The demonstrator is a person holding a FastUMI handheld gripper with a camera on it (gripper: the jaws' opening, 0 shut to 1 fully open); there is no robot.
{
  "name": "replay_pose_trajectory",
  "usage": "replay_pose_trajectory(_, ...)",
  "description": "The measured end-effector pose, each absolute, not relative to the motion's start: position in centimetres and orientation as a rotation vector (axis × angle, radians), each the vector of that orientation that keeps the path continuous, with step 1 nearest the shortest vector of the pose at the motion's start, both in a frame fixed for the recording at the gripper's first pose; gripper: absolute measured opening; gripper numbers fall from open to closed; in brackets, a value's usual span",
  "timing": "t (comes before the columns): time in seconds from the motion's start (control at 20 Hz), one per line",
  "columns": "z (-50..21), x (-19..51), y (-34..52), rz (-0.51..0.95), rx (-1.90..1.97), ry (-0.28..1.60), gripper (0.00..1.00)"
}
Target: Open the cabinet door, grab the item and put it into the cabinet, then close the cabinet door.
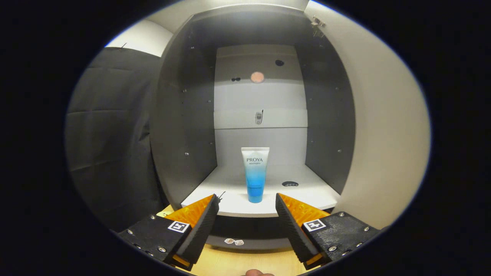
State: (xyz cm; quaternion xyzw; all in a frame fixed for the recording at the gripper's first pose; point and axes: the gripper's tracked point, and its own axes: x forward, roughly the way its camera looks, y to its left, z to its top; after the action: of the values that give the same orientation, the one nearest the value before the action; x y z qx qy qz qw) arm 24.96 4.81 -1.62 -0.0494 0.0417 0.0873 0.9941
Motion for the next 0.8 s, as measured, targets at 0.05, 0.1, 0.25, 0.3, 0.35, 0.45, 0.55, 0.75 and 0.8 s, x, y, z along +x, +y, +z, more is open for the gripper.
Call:
replay_pose_trajectory(0.05, -0.8, 23.4, 4.8, 0.167, -0.099, 0.066, 0.93)
replay_pose_trajectory(0.1, -0.1, 21.9, 4.9, 0.164, -0.095, 0.047, 0.93)
replay_pose_trajectory(0.25, 0.9, 17.3, 4.9, 0.152, -0.096, 0.025, 0.93)
replay_pose_trajectory(0.3, 0.9, 15.7, 5.0, 0.156, -0.089, 0.025, 0.93)
replay_pose_trajectory(0.35, 1.0, 14.0, 5.1, 0.163, -0.084, 0.023, 0.93)
replay_pose_trajectory(0.45, 0.8, 10.9, 5.0, 0.172, -0.064, 0.028, 0.93)
replay_pose_trajectory(0.55, 0.2, 7.7, 5.2, 0.191, -0.045, 0.042, 0.93)
replay_pose_trajectory(0.75, 0.4, 3.1, 4.3, 0.183, -0.03, 0.016, 0.93)
replay_pose_trajectory(0.8, 0.1, 2.2, 4.1, 0.182, -0.024, 0.024, 0.93)
